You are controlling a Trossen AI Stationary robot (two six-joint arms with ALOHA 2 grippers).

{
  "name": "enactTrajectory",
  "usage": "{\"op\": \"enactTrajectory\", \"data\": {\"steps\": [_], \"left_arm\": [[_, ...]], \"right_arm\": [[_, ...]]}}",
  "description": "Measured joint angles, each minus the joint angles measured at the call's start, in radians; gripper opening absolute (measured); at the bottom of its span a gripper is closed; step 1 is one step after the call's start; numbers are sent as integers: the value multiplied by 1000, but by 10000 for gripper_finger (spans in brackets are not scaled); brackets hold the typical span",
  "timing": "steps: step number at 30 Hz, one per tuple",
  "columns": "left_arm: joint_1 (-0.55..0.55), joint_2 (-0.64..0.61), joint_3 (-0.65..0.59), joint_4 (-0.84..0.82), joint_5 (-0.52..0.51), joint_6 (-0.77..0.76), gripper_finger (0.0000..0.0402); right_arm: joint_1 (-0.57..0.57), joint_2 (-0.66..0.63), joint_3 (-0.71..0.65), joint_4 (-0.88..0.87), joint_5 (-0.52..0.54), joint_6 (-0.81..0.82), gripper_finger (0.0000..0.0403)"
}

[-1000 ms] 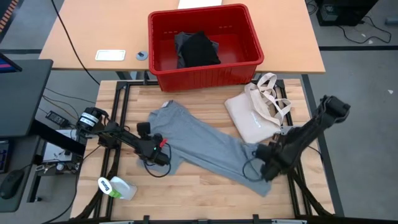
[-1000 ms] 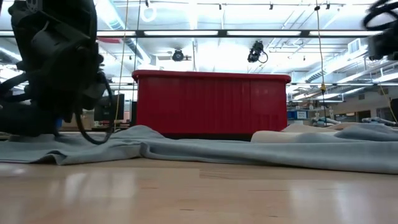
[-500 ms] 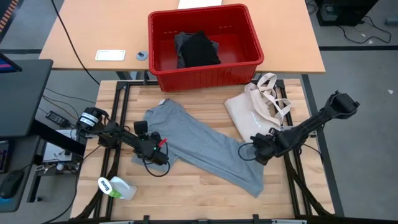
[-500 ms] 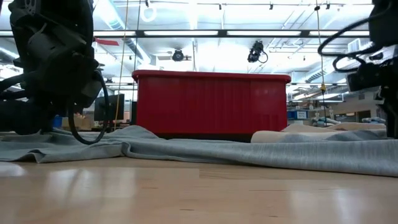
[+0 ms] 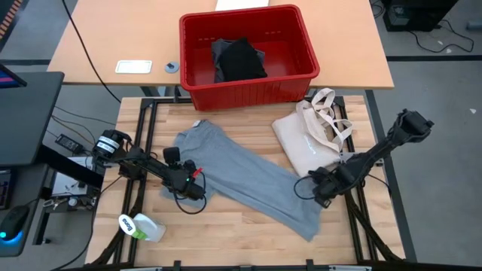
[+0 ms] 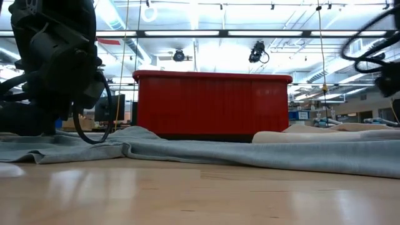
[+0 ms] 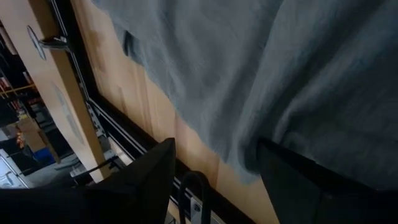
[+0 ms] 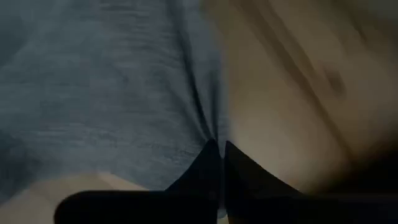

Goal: Fold Laundry from Bin
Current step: Fold the gray shirt

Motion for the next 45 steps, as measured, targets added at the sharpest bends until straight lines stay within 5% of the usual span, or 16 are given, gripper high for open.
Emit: {"op": "enactTrajectory", "data": {"steps": [6, 19, 24, 31, 40, 45], "left_arm": [[0, 0, 0, 12, 4, 0, 230], [0, 0, 3, 18, 6, 51, 230], [-38, 0, 87, -118, -8, 19, 230], [-79, -59, 237, -117, -164, 55, 230], [182, -152, 262, 96, -163, 257, 230], [377, -153, 253, 182, -9, 391, 230]], "right_arm": [[52, -1, 17, -38, -55, 102, 18], [39, -2, 61, -90, -100, -2, 179], [34, -3, 235, -236, 50, 2, 199], [48, -5, 457, -310, 494, -116, 197], [-48, -3, 297, 35, 543, -411, 197], [-100, -3, 168, 295, 598, -563, 197]]}}
